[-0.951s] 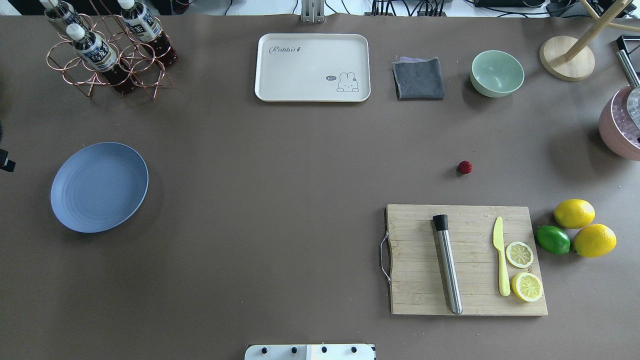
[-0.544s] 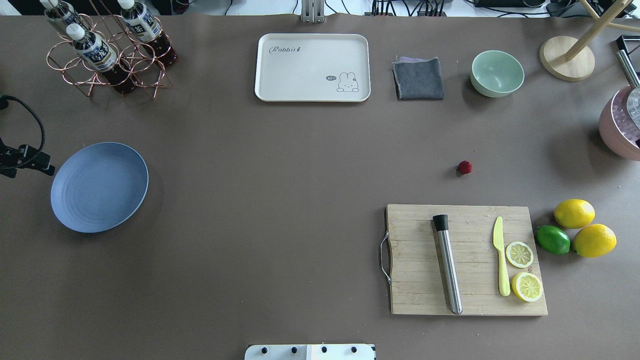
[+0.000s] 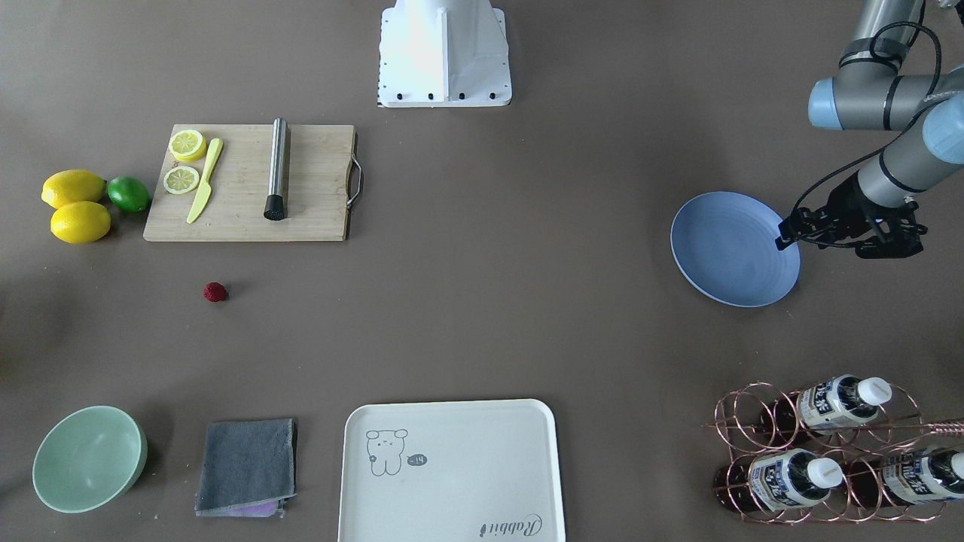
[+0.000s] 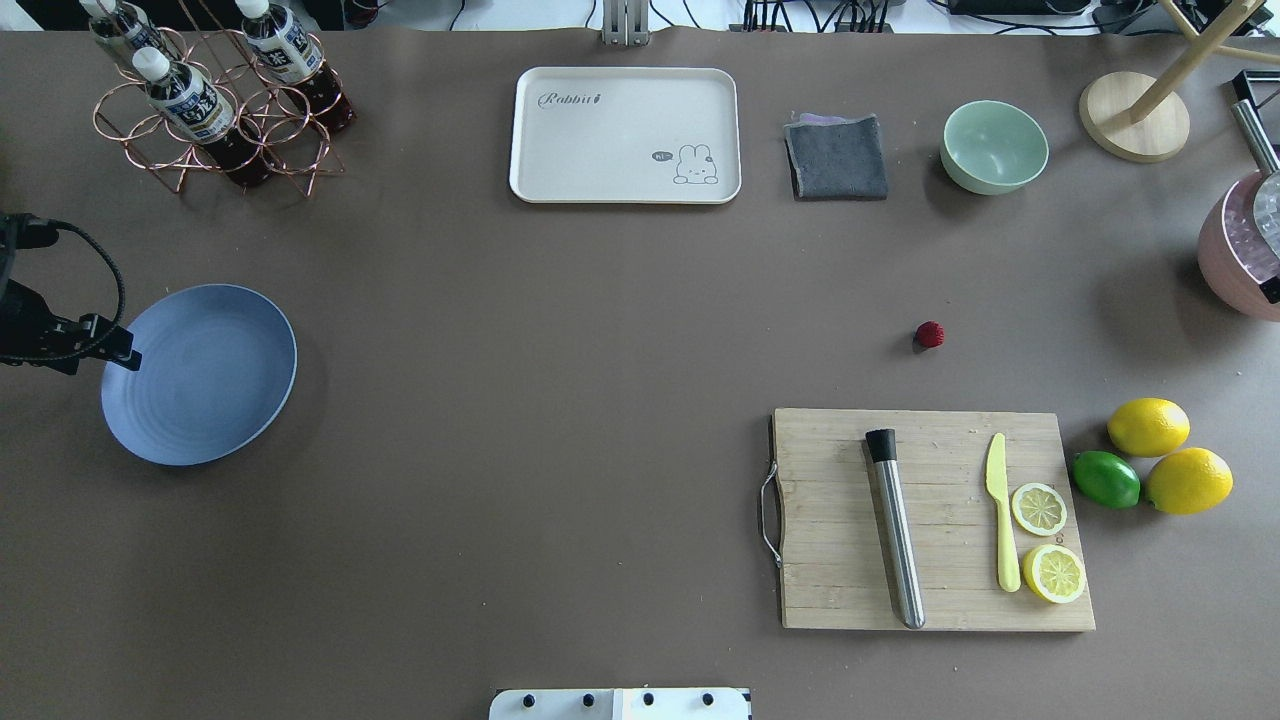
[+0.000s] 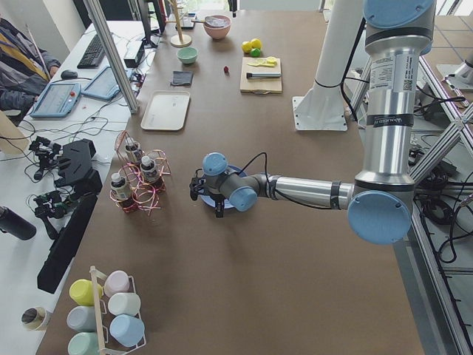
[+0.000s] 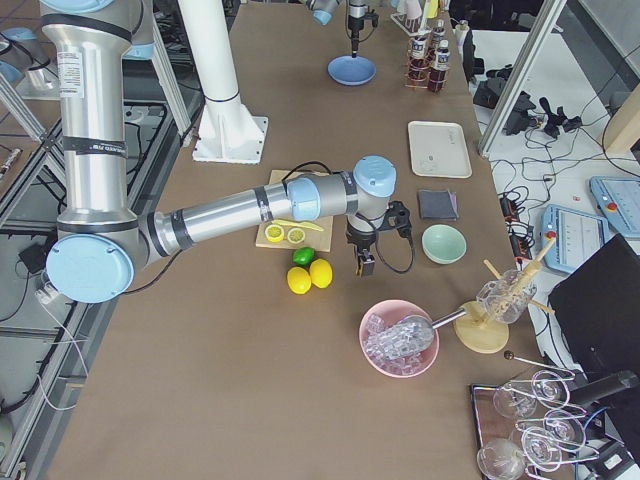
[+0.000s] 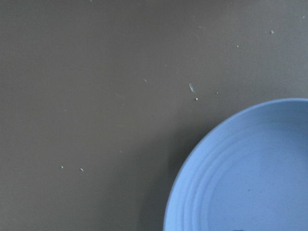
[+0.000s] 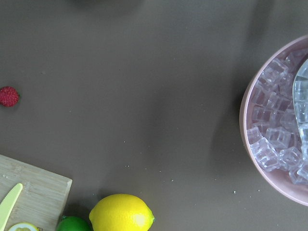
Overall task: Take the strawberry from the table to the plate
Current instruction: 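Push the blue plate inward with the left gripper while the right approaches the strawberry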
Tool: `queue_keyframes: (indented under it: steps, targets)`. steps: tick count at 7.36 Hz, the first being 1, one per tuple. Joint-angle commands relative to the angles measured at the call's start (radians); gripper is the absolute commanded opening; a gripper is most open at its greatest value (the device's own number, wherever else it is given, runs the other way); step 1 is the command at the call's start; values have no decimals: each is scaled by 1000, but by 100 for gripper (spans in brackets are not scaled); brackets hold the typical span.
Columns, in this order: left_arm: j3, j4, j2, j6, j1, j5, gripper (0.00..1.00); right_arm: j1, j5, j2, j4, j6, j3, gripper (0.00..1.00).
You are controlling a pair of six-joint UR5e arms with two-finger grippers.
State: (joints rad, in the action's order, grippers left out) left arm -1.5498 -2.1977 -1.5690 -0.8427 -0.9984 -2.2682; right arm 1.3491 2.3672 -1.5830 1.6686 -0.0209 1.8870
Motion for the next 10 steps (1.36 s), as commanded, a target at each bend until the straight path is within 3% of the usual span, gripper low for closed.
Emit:
queue_keyframes:
  steps: [1, 2, 3, 5, 7, 10]
  targets:
    - [22, -63, 1, -50, 23, 1, 58, -8, 3, 1, -15, -7, 0, 100]
    - [22, -63, 7, -52, 23, -1, 23, -11, 3, 6, -15, -20, 0, 100]
    - [22, -63, 7, -49, 23, -2, 0, -16, 3, 8, -16, -34, 3, 100]
    - [10, -63, 17, -42, 11, -40, 0, -31, 3, 11, -33, -72, 15, 100]
    - [-53, -57, 15, -55, -54, -161, 0, -71, 0, 55, -46, -134, 11, 100]
    - [-166, -54, -43, -363, -1, -139, 0, -209, -28, 159, -46, -288, 0, 99]
